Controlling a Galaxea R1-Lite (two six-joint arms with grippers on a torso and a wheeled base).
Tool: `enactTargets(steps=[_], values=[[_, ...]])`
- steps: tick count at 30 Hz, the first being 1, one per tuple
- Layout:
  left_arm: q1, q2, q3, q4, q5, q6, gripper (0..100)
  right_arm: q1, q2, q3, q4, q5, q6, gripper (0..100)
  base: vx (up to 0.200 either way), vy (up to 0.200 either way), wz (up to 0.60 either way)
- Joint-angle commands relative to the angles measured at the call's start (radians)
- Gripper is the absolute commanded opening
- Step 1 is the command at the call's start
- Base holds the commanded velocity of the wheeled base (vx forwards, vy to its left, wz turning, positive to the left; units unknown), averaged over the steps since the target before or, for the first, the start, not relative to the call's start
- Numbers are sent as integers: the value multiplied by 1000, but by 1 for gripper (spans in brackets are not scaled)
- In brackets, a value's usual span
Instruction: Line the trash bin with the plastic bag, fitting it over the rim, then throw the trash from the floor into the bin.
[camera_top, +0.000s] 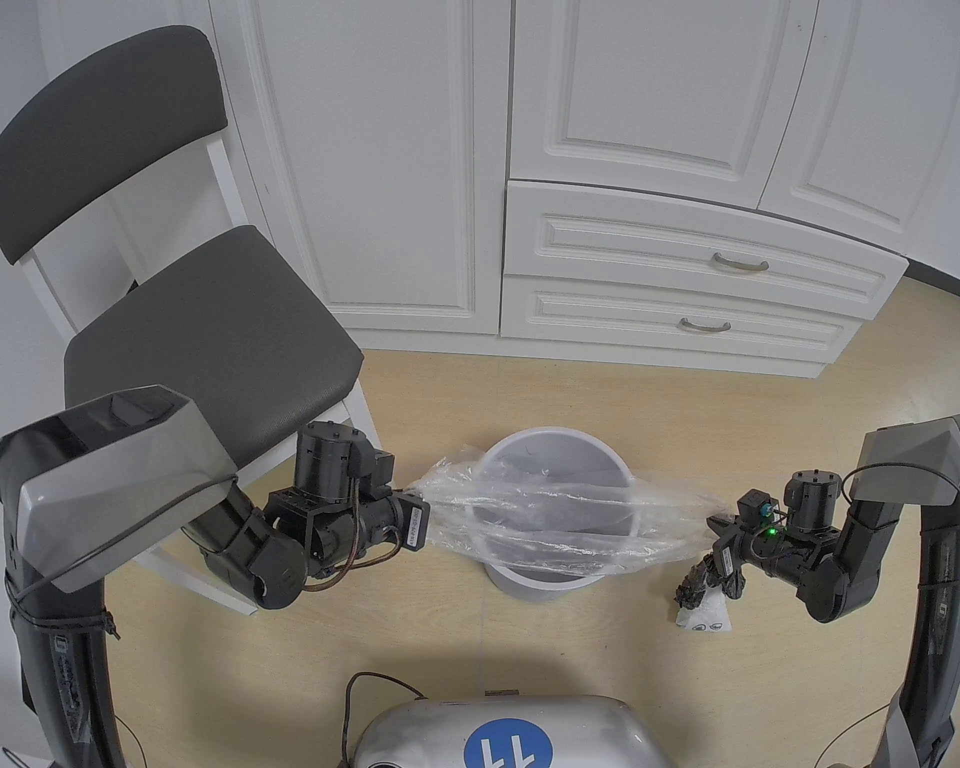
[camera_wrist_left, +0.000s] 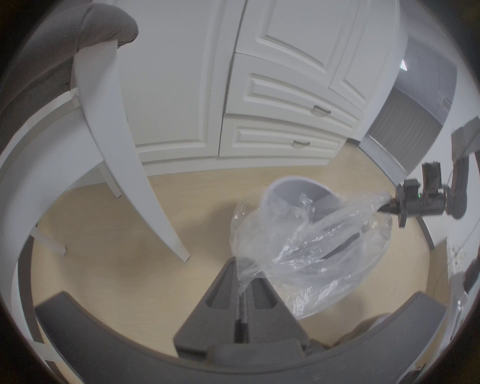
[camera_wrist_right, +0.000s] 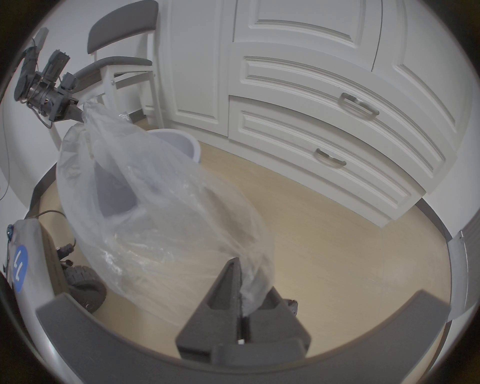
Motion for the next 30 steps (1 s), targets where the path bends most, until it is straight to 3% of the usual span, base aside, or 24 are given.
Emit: enactTargets(steps=[1,6,10,20,30], values=[[-4,-81,65,41,-3,45,0,-8,-39,52,1,8,-15,0,0,0,0],[3,-144,116,116,-66,121,0,-8,-63,82,2,10,-35,0,0,0,0],[5,-196,129,184,-113,123,0,-8,-94,113,5,19,-52,0,0,0,0],[-3,-245,132,288,-123,135,0,6,-158,179,13,28,-76,0,0,0,0],[-29,-21,43,221,-112,107,0,15,-63,101,97,18,-99,0,0,0,0]])
